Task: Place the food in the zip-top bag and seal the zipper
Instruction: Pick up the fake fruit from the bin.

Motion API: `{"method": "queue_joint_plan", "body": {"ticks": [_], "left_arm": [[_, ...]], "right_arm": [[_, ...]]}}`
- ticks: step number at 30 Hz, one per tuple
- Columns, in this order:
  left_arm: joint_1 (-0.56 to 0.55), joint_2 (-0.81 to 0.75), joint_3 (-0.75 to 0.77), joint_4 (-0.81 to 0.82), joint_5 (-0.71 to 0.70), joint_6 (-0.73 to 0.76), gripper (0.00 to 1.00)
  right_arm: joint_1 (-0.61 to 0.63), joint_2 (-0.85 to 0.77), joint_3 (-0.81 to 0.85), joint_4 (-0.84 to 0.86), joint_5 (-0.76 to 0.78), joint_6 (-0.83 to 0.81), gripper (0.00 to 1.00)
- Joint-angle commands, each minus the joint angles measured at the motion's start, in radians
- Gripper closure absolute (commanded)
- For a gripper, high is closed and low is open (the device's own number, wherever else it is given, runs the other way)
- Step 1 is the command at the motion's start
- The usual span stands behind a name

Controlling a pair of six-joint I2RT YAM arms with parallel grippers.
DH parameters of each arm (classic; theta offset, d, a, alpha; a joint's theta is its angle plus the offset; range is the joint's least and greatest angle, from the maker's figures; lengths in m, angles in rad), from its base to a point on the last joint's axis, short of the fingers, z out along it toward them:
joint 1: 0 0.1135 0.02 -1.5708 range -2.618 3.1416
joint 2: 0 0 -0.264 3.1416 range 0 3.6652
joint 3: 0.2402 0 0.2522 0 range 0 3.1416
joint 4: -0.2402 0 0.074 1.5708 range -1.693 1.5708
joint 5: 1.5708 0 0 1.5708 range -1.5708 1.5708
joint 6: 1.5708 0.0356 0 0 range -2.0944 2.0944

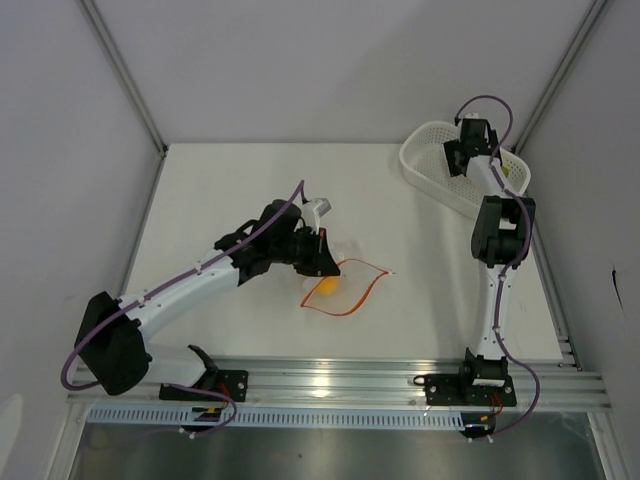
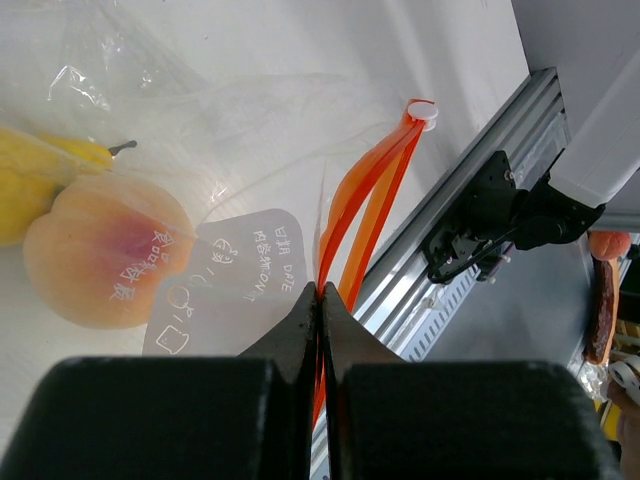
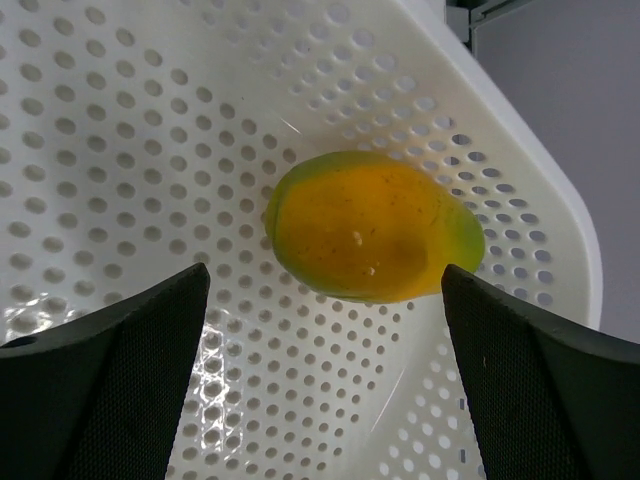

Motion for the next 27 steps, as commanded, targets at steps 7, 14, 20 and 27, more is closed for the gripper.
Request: {"method": "queue_joint_plan", "body": {"ticks": [7, 14, 20, 27], "left_arm": [[0.001, 0.025, 0.04, -0.005, 0.033, 0.027, 0.99], [0.001, 0.056, 0.056, 0.001, 0.04, 0.024, 0.99], [0.002, 0.074, 0.058, 0.003, 0.046, 0.021, 0.99], [0.002, 0.087, 0.064, 0.007, 0.049, 0.013, 0.99]], "right_arm": [[-0.014, 0.109, 0.098, 0.019, 0.133, -0.075, 0.0], [-0.037, 0.146, 0.128, 0.036, 0.135, -0.049, 0.01], [-0.034, 0.151, 0.137, 0.039, 0.044, -0.038, 0.01], [-0.028, 0.149, 0.137, 0.034, -0.06, -0.032, 0.01]]}}
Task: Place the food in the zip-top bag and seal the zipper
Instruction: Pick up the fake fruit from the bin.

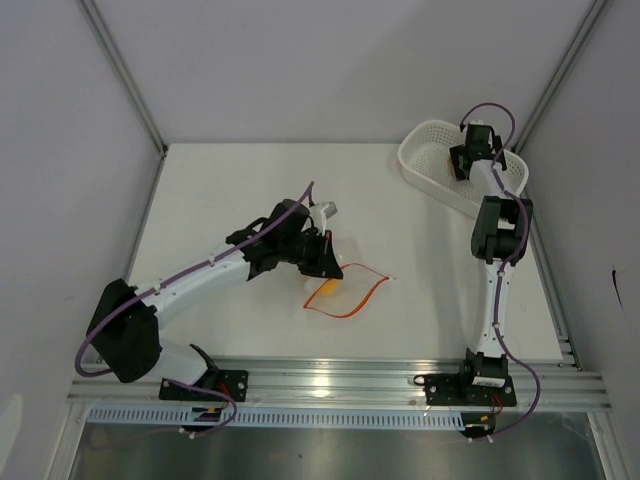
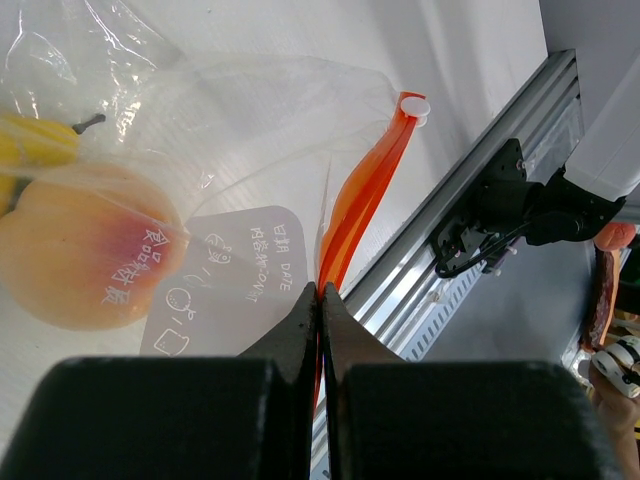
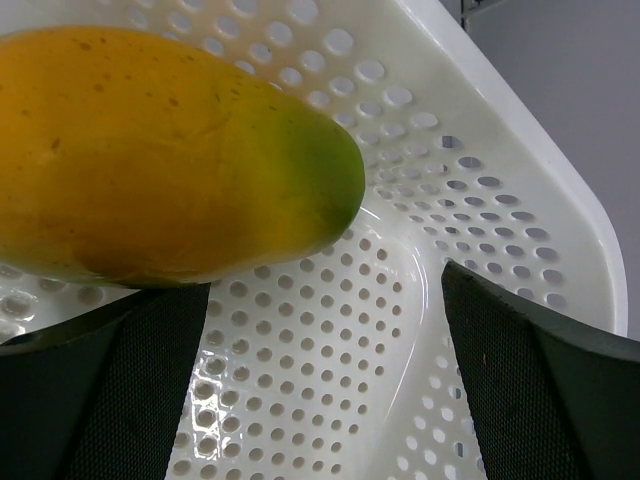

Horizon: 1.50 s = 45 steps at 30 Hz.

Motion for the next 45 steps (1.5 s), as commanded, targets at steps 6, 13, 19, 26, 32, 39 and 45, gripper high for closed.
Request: {"method": "queue_joint_plan", "body": {"ticks": [6, 13, 19, 26, 32, 39, 45], "left_arm": [[0.002, 0.013, 0.042, 0.028, 0.027, 0.007, 0.99], [0.002, 0.015, 0.042, 0.032, 0.034, 0.007, 0.99], [0.001, 0.016, 0.033, 0.043, 0.04, 0.006, 0.99], [0.001, 0.021, 0.021, 0.063, 0.055, -0.002, 0.99], [0.002, 0.025, 0.024, 0.068, 0.06, -0.003, 0.99], [0.002, 0.031, 0.025, 0.066, 0.058, -0.005, 0.99], [0.002, 0.041, 0.03, 0.059, 0.057, -0.002, 0.99]], "right_arm": [[0.033, -0.013, -0.021, 0.043, -0.149, -0.038, 0.01], [0.055, -0.07, -0.119, 0.112, -0.186, -0.032, 0.02], [0.047, -0.154, -0.205, 0.138, -0.24, 0.025, 0.02], [0.047, -0.257, -0.281, 0.14, -0.299, 0.065, 0.02], [0.047, -0.297, -0.281, 0.103, -0.372, 0.068, 0.03], [0.07, -0.259, -0.218, 0.075, -0.439, -0.025, 0.03], [0.078, -0.17, -0.097, 0.052, -0.431, -0.068, 0.04]]}}
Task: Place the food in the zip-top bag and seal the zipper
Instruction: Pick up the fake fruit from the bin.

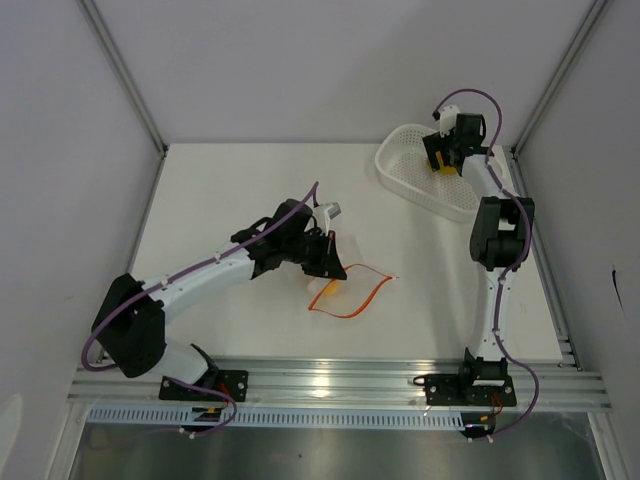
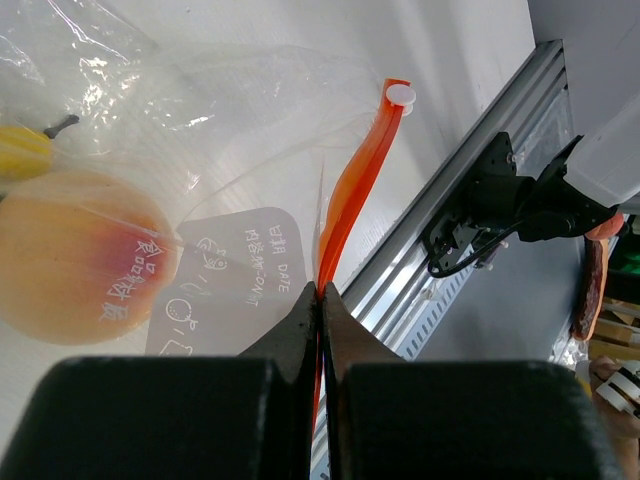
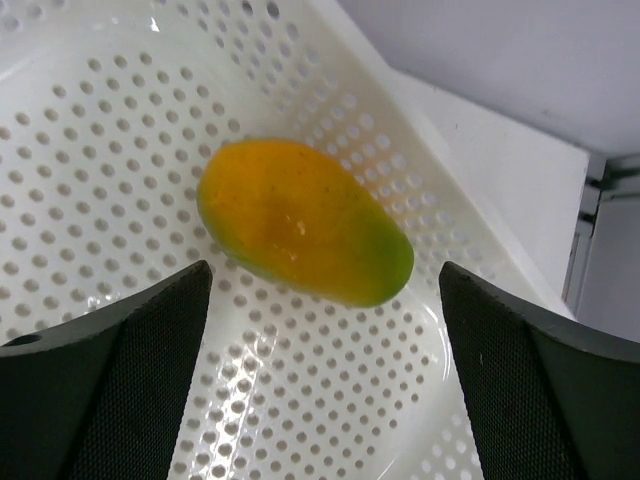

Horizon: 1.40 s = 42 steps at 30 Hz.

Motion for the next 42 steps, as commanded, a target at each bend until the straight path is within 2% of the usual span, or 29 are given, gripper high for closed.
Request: {"method": "queue_joint_plan", "body": {"ticks": [1, 14, 23, 32, 37, 40, 41, 42], "left_arm": [[0.001, 0.006, 0.031, 0.018, 0.015, 0.0, 0.99], [0.001, 0.012, 0.026, 0.018, 0.015, 0.0, 0.99], [0.002, 0.012, 0.026, 0.019, 0.015, -0.002, 0.99], [0.001, 0.017, 0.029, 0.025, 0.02, -0.005, 0.99], [0.002, 0.011, 0.023, 0.025, 0.021, -0.008, 0.99], [0.002, 0.007, 0.022, 0.025, 0.018, -0.008, 0.99], [0.002, 0.007, 0.02, 0.025, 0.018, -0.008, 0.99], [0.002, 0.007, 0.022, 0.027, 0.018, -0.01, 0.99]], "right_arm": [[0.008, 0.049, 0.103, -0.011, -0.015, -0.038, 0.04], [0.049, 0.14, 0.12, 0.018, 0.017, -0.028, 0.09], [0.055, 0.164, 0.123, 0.053, 0.048, -0.012, 0.26], [0.055, 0.149, 0.128, 0.076, 0.003, 0.104, 0.21], [0.058, 0.169, 0.136, 0.069, -0.005, 0.117, 0.25], [0.057, 0.18, 0.155, 0.055, -0.003, 0.126, 0.4], [0.06, 0.186, 0.166, 0.05, -0.004, 0.127, 0.52], [0.06, 0.188, 0.171, 0.046, -0.003, 0.129, 0.6]]}}
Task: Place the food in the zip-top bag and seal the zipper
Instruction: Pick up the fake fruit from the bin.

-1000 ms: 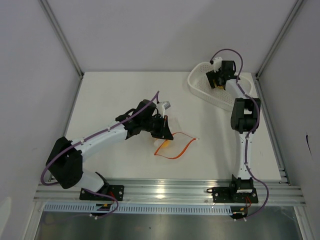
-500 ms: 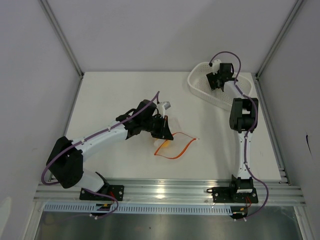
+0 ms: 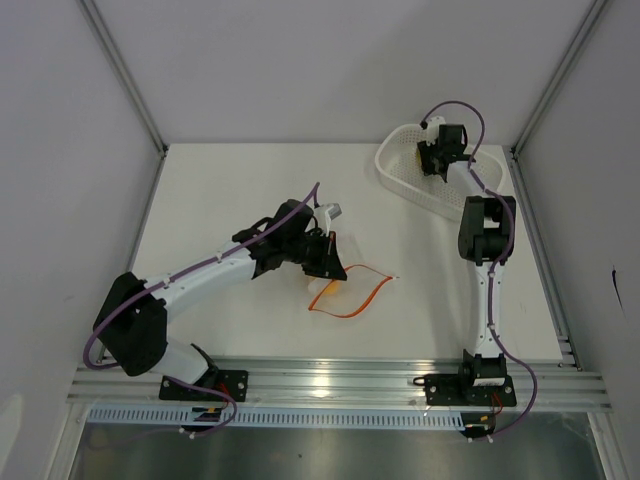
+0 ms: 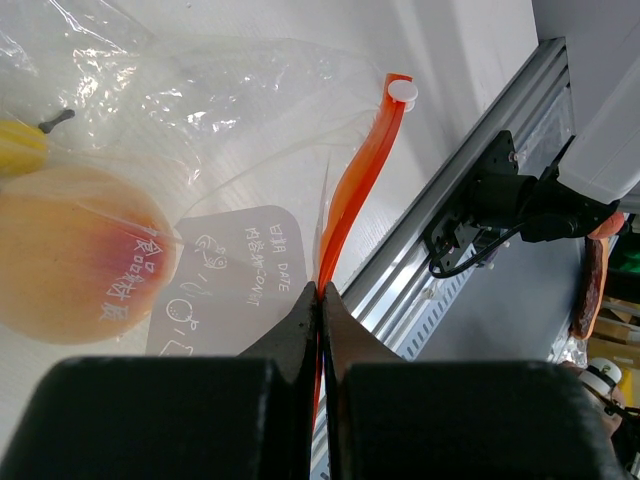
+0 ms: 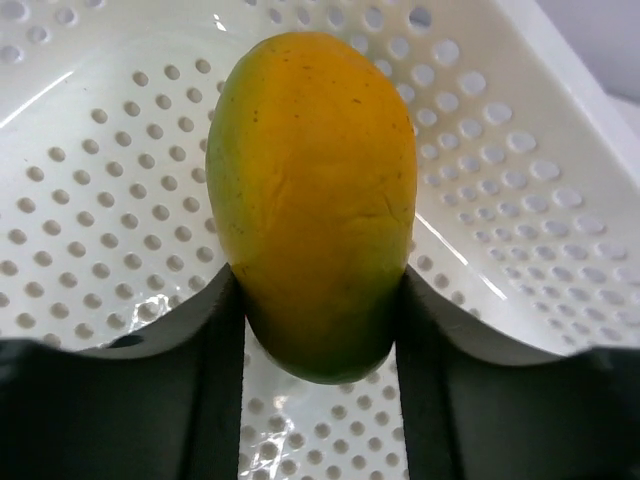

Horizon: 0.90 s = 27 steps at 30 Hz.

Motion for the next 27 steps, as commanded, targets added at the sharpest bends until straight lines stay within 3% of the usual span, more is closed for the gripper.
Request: {"method": "queue_joint_plan", "body": {"ticks": [1, 4, 6, 12, 19, 22, 27], "left_arm": [[0.002, -0.002, 0.022, 0.026, 0.017, -0.01, 0.99], [0.002, -0.001, 0.023, 0.028, 0.025, -0.015, 0.99], [0.002, -0.001, 0.028, 0.028, 0.031, -0.021, 0.99], [0.002, 0.001, 0.065, 0.002, 0.057, -0.032, 0.99], [0.002, 0.004, 0.12, -0.01, 0.081, -0.059, 0.99], [0.002, 0.01, 0.134, 0.007, 0.086, -0.07, 0.99], [0.004, 0.001, 0.134, 0.023, 0.052, -0.085, 1.0]], "right_arm": [[0.007, 0.022, 0.07, 0.011, -0.004, 0.029, 0.74], [0.013, 0.014, 0.08, 0.01, 0.01, 0.043, 0.96], [0.016, -0.007, 0.078, 0.014, 0.046, 0.06, 1.0], [0.039, -0.116, 0.072, -0.02, 0.106, 0.144, 1.0], [0.079, -0.32, 0.035, -0.238, 0.097, 0.356, 1.0], [0.103, -0.464, -0.075, -0.32, -0.02, 0.453, 1.0], [0.176, -0.78, -0.434, -0.304, -0.027, 0.58, 1.0]]}}
